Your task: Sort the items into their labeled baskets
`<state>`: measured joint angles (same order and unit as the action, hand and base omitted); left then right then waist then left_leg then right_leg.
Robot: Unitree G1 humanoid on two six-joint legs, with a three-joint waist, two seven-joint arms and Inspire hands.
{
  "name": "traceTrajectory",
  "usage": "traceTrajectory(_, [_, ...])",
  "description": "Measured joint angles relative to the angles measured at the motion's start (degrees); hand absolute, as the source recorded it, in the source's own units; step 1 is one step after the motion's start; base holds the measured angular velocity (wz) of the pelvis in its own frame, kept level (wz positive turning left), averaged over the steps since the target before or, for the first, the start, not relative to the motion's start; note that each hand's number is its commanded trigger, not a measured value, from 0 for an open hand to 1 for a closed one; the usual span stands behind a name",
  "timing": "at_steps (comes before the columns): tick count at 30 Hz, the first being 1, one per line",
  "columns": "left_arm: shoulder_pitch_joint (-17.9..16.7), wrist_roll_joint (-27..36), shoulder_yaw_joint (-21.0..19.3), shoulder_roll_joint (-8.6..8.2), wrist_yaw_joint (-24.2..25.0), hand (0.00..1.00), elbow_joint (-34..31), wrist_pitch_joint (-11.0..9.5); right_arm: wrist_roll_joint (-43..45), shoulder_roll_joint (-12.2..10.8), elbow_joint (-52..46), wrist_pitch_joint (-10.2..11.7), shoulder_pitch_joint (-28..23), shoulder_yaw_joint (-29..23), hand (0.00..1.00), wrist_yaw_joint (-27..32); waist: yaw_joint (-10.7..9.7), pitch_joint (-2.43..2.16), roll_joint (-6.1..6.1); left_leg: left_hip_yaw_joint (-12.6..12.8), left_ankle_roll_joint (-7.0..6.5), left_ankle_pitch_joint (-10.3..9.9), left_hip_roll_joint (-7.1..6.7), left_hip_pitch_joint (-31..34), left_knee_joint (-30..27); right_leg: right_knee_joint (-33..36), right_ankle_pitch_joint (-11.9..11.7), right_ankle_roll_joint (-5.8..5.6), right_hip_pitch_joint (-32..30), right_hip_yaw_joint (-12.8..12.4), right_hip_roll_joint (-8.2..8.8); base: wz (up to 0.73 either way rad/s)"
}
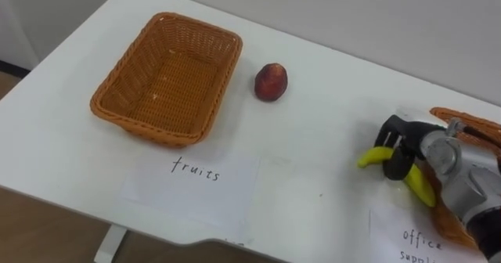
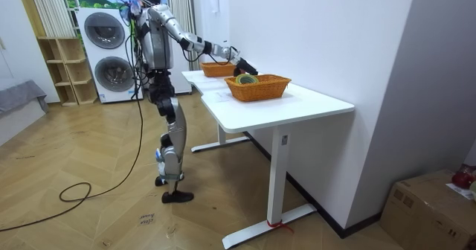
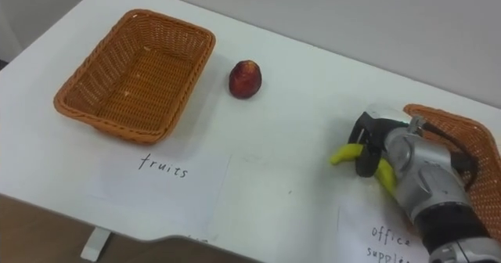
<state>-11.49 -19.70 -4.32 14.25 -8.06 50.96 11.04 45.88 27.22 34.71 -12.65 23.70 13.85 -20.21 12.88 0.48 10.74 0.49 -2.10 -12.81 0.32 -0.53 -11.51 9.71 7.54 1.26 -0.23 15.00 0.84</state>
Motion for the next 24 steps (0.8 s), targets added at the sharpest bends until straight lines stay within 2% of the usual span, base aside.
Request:
traceTrajectory(10, [1.1, 0.8, 0.8, -0.11, -0.4, 0.00, 1.6, -0.1, -0.3, 0.0, -1.8, -0.4, 0.0, 0.1, 1.00, -0.6, 0.1, 0.23, 0.69, 0.5, -0.01, 0.0, 0.02, 0.4, 0.2, 0.1, 0.0, -0.01, -0.7, -0.6, 0.00, -0.03])
traceTrajectory(15, [1.1, 3.3, 1.1, -0.73, -1.3, 0.00, 1.9, -0.2, -3.5, 0.0, -4.0, -1.3, 0.4, -0.2, 1.00, -0.2, -0.8, 0.39, 0.48, 1.1, -0.01, 0.0, 0.07, 0.3, 0.3, 0.0, 0.0, -0.04, -0.8, -0.8, 0.04, -0.03])
traceTrajectory(17, [1.1, 3.4, 1.1, -1.45, -2.2, 0.00, 1.9, -0.2, -5.6, -0.1, -7.2, -1.1, 0.4, -1.3, 1.00, -0.1, -1.6, 0.55, 0.17, 1.1, -0.01, 0.0, 0.05, 0.4, 0.3, 0.0, 0.0, -0.04, -0.9, -0.8, 0.04, 0.00])
traceTrajectory(20, [1.1, 3.4, 1.0, -2.13, -2.9, 0.00, 1.9, -0.7, -8.3, 0.0, -11.7, -0.6, 0.4, -2.8, 1.00, 0.5, -2.3, 0.35, -0.18, 1.3, 0.00, 0.0, 0.13, 0.2, 0.3, 0.0, 0.0, -0.04, -0.9, -0.9, 0.12, 0.00])
traceTrajectory(24, [0.9, 4.5, 1.0, -2.24, -3.9, 0.00, 1.9, -2.5, -12.7, 0.0, -14.2, 1.4, 0.4, -4.4, 1.00, 3.3, -3.0, 0.20, -0.33, 1.1, 0.02, 0.0, 0.19, -0.2, 0.2, -0.2, 0.0, -0.04, -0.4, -0.8, 0.13, 0.02])
